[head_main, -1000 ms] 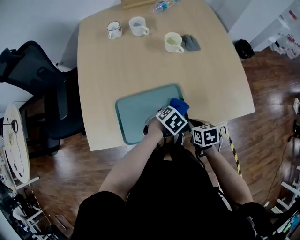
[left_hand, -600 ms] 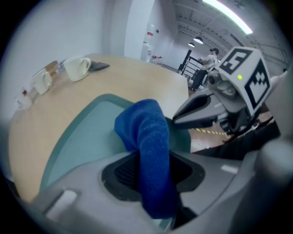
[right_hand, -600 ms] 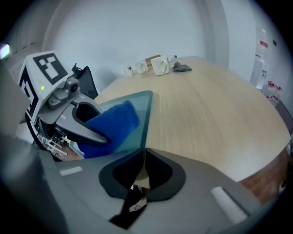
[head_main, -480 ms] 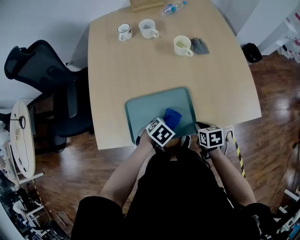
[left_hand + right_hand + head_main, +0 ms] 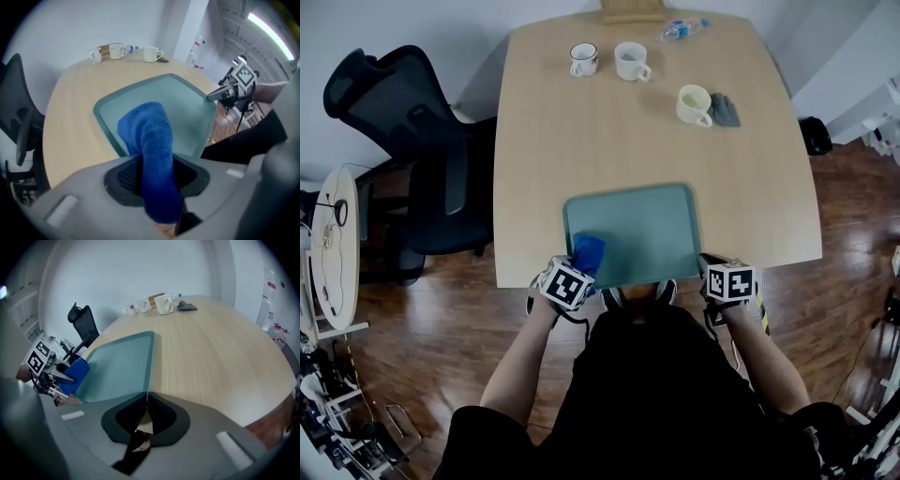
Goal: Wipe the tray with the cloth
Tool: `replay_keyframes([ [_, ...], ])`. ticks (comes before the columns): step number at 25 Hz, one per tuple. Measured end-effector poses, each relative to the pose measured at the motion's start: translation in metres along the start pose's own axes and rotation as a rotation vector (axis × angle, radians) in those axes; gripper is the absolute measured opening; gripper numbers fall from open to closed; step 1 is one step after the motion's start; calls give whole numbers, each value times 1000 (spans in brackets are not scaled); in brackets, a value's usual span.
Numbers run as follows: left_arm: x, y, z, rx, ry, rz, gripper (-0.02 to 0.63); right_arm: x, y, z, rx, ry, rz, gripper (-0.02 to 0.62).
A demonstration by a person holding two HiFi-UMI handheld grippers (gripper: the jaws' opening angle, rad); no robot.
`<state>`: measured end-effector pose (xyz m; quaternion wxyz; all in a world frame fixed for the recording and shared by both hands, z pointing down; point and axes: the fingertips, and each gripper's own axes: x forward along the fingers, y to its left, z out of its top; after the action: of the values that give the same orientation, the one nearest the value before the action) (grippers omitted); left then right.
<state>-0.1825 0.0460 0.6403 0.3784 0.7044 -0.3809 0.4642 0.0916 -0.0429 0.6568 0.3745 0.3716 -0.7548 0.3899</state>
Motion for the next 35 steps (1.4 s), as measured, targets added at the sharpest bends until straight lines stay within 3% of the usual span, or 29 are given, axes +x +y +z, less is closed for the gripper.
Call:
replay_keyframes([
  [4,10,-12,13,99,44,51,150,0,0,0,23,-3,10,18],
  [10,48,-106,81,296,27,-115,150,7,4,-3,60,-5,28,18],
  [13,67,-159,110,459,26,-164,150,6,7,1,60,-27,42,18],
  [16,78,-184,127,635,37,-138,155,7,8,3,79,-44,61,18],
  [18,81,-189,132,697,37,-130,160,5,7,4,101,-54,75,17],
  [22,82,-192,132,731,15,-183,159,2,3,1,90,-61,81,18],
  [25,82,-182,135,773,62,-200,156,2,5,-1,59,-57,71,18],
  [28,85,-152,160,790,98,-148,158,0,7,-1,51,-52,66,18],
  [35,91,-66,245,722,140,0,164,-2,8,6,44,-61,60,20],
])
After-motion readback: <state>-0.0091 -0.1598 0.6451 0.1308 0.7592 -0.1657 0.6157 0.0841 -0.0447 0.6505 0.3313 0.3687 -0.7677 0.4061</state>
